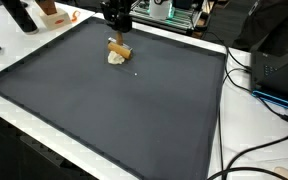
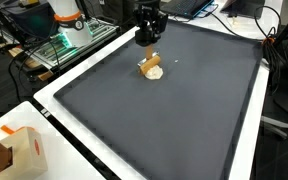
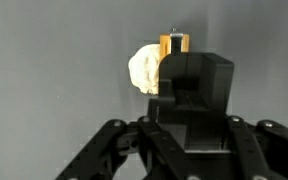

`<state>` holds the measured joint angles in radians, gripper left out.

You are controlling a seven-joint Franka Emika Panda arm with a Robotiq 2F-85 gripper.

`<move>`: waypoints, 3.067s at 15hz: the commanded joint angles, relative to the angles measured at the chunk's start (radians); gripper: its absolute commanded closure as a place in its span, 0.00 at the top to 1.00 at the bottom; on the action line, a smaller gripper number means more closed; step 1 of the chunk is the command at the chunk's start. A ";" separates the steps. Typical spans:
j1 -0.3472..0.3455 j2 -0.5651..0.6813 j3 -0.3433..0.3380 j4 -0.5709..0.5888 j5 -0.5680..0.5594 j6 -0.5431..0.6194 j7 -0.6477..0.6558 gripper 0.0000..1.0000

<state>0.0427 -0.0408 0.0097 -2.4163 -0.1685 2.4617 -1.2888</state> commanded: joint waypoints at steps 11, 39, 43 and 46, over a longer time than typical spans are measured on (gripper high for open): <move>-0.035 0.022 -0.022 0.045 0.057 0.078 -0.112 0.24; -0.052 0.133 0.000 0.174 0.143 -0.081 -0.265 0.24; -0.051 0.139 -0.003 0.190 0.130 -0.175 -0.271 0.24; -0.054 0.141 -0.004 0.187 0.128 -0.180 -0.265 0.24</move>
<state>0.0039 0.0972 -0.0019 -2.2336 -0.0526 2.3012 -1.5317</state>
